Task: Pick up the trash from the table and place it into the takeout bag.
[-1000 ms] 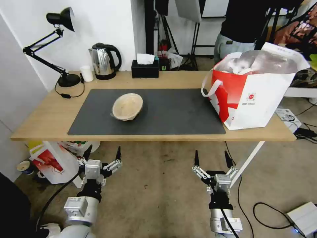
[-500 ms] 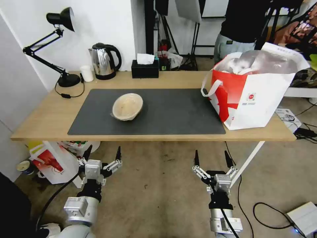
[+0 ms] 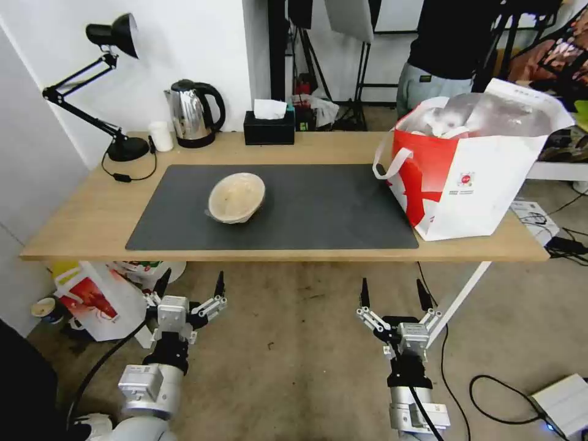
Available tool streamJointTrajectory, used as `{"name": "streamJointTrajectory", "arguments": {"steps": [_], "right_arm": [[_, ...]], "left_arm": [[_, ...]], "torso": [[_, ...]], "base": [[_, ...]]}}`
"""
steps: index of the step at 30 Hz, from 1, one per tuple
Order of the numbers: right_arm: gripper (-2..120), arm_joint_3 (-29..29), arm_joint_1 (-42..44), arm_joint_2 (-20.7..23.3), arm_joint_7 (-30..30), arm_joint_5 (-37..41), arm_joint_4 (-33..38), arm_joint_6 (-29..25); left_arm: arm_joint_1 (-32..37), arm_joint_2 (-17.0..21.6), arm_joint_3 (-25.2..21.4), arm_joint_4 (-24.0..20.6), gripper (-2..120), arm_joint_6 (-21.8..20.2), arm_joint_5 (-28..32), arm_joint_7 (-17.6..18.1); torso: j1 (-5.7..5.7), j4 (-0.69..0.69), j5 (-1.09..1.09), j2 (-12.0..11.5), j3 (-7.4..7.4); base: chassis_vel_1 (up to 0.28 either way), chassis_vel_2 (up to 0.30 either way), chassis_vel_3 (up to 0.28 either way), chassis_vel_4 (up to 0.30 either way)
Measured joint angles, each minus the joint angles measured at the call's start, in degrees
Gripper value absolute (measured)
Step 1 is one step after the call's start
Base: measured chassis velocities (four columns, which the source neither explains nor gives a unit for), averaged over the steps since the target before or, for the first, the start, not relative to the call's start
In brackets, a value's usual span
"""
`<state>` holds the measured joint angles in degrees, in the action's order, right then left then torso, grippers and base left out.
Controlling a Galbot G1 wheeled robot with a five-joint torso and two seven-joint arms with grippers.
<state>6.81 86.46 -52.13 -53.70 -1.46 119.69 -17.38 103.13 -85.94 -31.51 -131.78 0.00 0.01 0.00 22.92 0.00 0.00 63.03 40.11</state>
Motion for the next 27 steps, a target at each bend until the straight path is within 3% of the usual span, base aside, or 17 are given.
{"name": "streamJointTrajectory", "arguments": {"steps": [21,27], "right_arm": [[100,0.0,0.0,0.0,0.0,0.0,0.0,0.0],[100,0.0,0.0,0.0,0.0,0.0,0.0,0.0]], "left_arm": [[0.1,0.0,0.1,0.0,100,0.1,0.0,0.2],[3.2,-2.6,6.9,-2.9,100,7.2,1.0,9.0]], "torso": [[0.0,0.0,0.0,0.0,0.0],[0.0,0.0,-0.01,0.0,0.0]], "base": [[0.0,0.0,0.0,0.0],[0.0,0.0,0.0,0.0]]}}
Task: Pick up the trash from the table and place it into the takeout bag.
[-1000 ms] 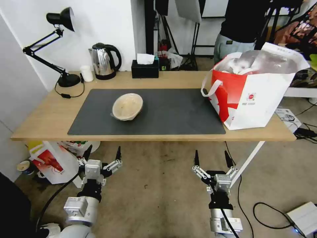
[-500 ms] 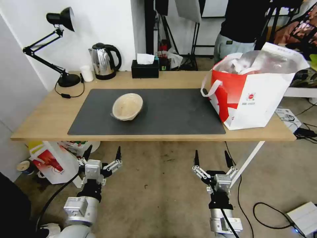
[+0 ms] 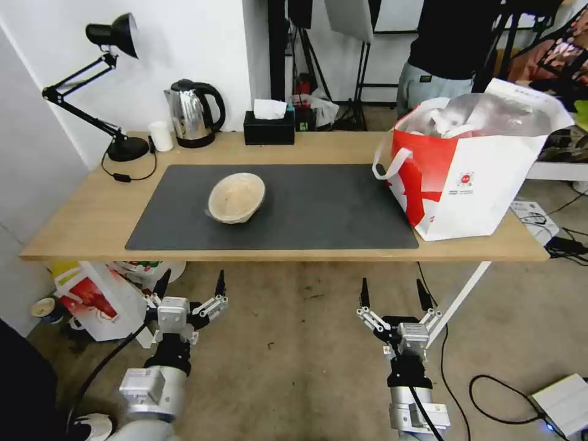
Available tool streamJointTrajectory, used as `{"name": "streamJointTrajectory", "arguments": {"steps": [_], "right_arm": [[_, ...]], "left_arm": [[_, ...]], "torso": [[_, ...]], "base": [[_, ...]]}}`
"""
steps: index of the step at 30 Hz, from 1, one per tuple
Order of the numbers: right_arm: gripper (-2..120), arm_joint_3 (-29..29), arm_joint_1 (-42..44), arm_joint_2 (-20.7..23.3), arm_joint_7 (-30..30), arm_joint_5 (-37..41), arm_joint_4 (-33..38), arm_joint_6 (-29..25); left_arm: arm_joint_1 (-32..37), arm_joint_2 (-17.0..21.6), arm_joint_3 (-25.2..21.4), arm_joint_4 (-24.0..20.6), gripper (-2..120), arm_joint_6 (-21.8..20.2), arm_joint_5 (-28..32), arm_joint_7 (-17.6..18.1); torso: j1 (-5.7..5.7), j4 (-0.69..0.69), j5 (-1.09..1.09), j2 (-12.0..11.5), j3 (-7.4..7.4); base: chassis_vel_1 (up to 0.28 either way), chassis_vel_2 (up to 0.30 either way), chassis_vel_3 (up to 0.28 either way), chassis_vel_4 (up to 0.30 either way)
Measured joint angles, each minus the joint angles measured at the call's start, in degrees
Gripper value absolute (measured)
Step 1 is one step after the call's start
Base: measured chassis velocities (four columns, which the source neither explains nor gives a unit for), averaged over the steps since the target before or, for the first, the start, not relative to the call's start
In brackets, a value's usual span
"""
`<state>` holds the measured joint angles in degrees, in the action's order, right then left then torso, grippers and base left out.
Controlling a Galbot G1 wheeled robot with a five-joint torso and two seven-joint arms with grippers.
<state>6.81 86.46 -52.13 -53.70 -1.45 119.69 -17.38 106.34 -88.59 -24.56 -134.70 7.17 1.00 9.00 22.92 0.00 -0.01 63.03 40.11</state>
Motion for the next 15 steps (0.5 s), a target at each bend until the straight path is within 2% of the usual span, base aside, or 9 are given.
{"name": "streamJointTrajectory", "arguments": {"steps": [3,4,5,7,13,15], "right_arm": [[100,0.0,0.0,0.0,0.0,0.0,0.0,0.0],[100,0.0,0.0,0.0,0.0,0.0,0.0,0.0],[100,0.0,0.0,0.0,0.0,0.0,0.0,0.0],[100,0.0,0.0,0.0,0.0,0.0,0.0,0.0],[100,0.0,0.0,0.0,0.0,0.0,0.0,0.0],[100,0.0,0.0,0.0,0.0,0.0,0.0,0.0]], "left_arm": [[2.3,-2.0,5.2,-2.3,100,5.4,0.8,6.7],[2.3,-2.0,5.2,-2.3,100,5.4,0.8,6.7],[3.1,-2.5,6.6,-3.4,100,6.1,1.8,8.5],[3.9,-2.7,7.4,-5.1,100,5.1,4.2,9.5],[3.9,-2.4,7.6,-5.4,100,2.5,6.8,9.8],[3.5,-1.8,7.5,-5.5,100,0.7,9.4,9.9]], "torso": [[0.0,0.0,0.0,0.0,0.0],[0.0,0.0,0.0,0.0,0.0],[0.0,0.0,0.01,0.0,0.0],[0.0,0.01,-0.01,0.0,0.0],[0.0,0.0,0.01,0.0,0.0],[0.0,0.0,0.02,0.0,0.0]], "base": [[0.0,0.0,0.0,0.0],[0.0,0.0,0.0,0.0],[0.0,0.0,0.0,0.0],[0.0,0.0,0.0,0.0],[0.0,0.0,0.0,0.0],[0.0,0.0,0.0,0.0]]}}
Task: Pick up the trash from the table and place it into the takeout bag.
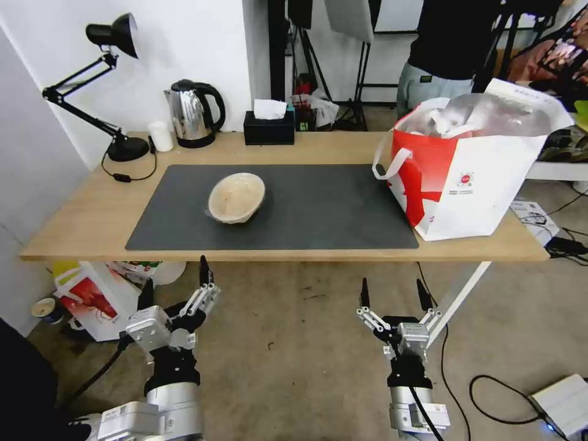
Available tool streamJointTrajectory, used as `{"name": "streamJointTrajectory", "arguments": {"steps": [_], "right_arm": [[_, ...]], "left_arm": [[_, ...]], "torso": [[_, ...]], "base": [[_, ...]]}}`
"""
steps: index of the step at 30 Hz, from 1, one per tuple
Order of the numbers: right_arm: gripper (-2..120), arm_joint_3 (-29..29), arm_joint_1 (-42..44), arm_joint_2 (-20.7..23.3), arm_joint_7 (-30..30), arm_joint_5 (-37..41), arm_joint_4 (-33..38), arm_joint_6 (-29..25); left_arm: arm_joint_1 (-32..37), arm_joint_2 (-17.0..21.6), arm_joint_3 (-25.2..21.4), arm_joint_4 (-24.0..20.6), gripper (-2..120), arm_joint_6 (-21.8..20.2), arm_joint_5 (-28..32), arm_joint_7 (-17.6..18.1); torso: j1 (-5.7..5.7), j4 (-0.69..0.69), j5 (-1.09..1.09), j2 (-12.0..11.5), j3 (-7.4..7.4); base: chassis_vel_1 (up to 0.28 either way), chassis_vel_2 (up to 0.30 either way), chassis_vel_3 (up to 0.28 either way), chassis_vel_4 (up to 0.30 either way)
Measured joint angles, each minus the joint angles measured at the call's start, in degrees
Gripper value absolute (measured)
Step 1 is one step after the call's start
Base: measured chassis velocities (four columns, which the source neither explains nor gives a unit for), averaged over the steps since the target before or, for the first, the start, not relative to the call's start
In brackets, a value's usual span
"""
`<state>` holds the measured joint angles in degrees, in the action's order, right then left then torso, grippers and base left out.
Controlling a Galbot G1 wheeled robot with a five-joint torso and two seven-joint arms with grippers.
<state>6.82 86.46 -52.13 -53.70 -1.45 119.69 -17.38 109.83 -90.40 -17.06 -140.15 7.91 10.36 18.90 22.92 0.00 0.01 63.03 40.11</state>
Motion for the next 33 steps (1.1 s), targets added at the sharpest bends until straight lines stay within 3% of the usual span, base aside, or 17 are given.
{"name": "streamJointTrajectory", "arguments": {"steps": [9,16,26,33], "right_arm": [[100,0.0,0.0,0.0,0.0,0.0,0.0,0.0],[100,0.0,0.0,0.0,0.0,0.0,0.0,0.0],[100,0.0,0.0,0.0,0.0,0.0,0.0,0.0],[100,0.0,0.0,0.0,0.0,0.0,0.0,0.0]], "left_arm": [[-1.2,1.8,-0.4,-2.4,100,-3.9,7.6,0.0],[-4.4,7.4,-2.9,-3.2,100,-7.0,15.7,0.0],[-8.0,13.1,-7.0,-3.2,100,-7.1,22.9,0.5],[-12.2,17.2,-11.5,-3.2,100,-7.0,32.0,1.0]], "torso": [[0.0,0.0,0.0,0.0,0.0],[0.0,0.0,0.0,0.0,0.0],[0.0,0.0,0.0,0.0,0.0],[0.0,0.0,0.0,0.0,0.0]], "base": [[0.0,0.0,0.0,0.0],[0.0,0.0,0.0,0.0],[0.0,0.0,0.0,0.0],[0.0,0.0,0.0,0.0]]}}
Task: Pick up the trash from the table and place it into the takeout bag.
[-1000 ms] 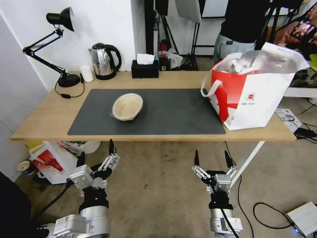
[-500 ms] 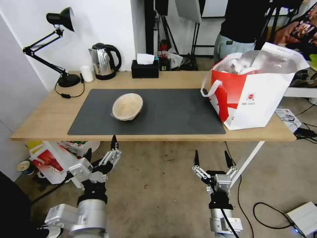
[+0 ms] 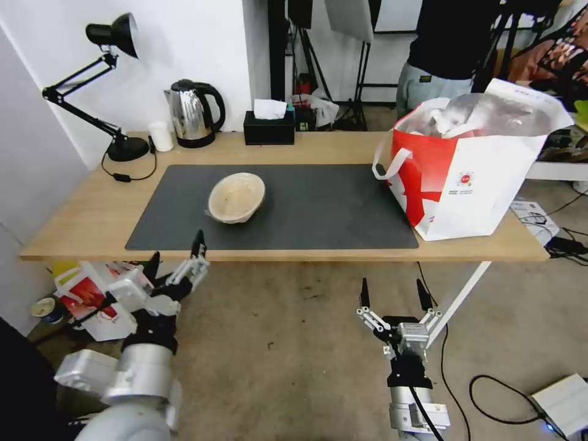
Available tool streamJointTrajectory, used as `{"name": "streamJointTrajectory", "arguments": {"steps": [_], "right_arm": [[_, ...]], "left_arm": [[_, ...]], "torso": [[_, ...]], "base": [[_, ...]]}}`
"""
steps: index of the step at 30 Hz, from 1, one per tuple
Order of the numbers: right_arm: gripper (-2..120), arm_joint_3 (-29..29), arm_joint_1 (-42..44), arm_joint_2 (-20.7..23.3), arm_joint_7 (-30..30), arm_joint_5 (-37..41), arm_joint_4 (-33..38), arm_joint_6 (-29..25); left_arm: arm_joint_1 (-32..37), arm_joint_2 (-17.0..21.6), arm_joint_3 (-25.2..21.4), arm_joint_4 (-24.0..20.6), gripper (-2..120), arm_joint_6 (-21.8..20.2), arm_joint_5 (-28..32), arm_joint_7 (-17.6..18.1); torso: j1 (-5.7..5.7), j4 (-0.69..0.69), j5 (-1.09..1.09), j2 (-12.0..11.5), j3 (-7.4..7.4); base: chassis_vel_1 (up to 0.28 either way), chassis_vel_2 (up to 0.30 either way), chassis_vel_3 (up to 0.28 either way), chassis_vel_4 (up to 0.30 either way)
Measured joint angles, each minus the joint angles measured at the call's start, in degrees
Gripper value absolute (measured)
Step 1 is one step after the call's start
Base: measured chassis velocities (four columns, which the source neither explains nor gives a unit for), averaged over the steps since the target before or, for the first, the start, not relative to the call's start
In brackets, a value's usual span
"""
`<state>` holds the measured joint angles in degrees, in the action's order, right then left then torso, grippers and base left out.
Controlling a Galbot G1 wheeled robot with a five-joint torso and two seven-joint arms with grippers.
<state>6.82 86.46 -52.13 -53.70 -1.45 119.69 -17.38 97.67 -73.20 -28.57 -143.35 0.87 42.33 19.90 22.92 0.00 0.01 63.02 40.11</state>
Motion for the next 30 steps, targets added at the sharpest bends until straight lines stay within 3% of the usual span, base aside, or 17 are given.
{"name": "streamJointTrajectory", "arguments": {"steps": [4,6,10,21,30], "right_arm": [[100,0.0,0.0,0.0,0.0,0.0,0.0,0.0],[100,0.0,0.0,0.0,0.0,0.0,0.0,0.0],[100,0.0,0.0,0.0,0.0,0.0,0.0,0.0],[100,0.0,0.0,0.0,0.0,0.0,0.0,0.0],[100,0.0,0.0,0.0,0.0,0.0,0.0,0.0]], "left_arm": [[-3.4,1.7,-1.7,0.0,100,-1.4,5.6,1.4],[-7.1,4.1,-3.4,0.0,100,-3.5,13.2,3.2],[-10.6,6.2,-4.4,0.0,100,-4.6,19.3,4.6],[-17.2,7.9,-4.1,0.9,100,-6.0,30.5,6.2],[-23.7,8.0,-3.5,3.0,100,-8.7,43.2,8.0]], "torso": [[0.0,0.0,0.0,0.0,0.0],[0.0,0.0,0.01,0.0,0.0],[0.0,-0.01,0.0,0.0,0.0],[0.0,0.0,0.0,0.0,0.0],[0.0,0.0,0.0,0.0,0.0]], "base": [[0.0,0.0,0.0,0.0],[0.0,0.0,0.0,0.0],[0.0,0.0,0.0,0.0],[0.0,0.0,0.0,0.0],[0.0,0.0,0.0,0.0]]}}
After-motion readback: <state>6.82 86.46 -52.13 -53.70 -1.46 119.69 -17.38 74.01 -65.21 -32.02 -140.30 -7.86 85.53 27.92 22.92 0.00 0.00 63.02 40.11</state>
